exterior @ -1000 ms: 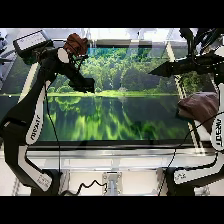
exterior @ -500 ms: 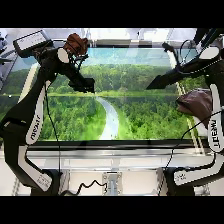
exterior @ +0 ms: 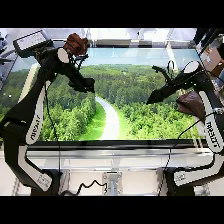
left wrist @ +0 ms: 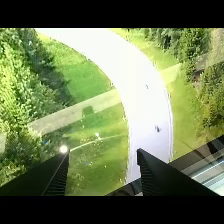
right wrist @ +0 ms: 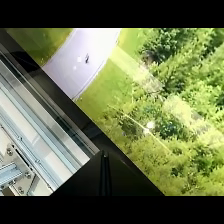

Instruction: Fold the shirts.

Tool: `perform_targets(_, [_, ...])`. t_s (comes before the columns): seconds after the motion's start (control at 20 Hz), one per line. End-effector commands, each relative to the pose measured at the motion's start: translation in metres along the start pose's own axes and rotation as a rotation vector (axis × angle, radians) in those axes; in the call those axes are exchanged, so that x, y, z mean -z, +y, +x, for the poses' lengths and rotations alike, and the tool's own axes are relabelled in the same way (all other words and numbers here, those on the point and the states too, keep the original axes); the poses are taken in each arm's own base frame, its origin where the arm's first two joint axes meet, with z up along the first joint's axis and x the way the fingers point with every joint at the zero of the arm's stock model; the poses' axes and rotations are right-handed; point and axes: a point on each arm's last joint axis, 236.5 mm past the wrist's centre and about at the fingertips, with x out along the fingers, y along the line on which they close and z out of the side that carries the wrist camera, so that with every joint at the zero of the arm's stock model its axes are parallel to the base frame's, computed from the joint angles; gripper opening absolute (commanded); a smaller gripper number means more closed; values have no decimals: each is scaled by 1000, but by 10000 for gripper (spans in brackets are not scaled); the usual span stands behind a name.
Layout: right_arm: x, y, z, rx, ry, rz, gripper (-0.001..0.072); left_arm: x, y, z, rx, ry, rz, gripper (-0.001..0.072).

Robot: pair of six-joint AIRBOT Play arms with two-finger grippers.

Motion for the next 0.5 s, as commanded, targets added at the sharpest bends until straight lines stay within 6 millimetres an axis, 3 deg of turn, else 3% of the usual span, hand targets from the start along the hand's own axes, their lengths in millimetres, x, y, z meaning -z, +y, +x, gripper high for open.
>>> perform_targets(0.0, [14,-23,15,57,34,106,40,0,1,0,-1,-2,-1,499])
perform_targets(0.15, [25,-60,25,183,40,241,39,1,0,0,0,3,0,499])
perform_targets(0.25, [34,-97,20,342,39,313,39,1,1,0,-1,3,0,499])
perform_targets(0.45, [50,-161,-29,699,31,355,39,0,1,0,-5,2,0,499])
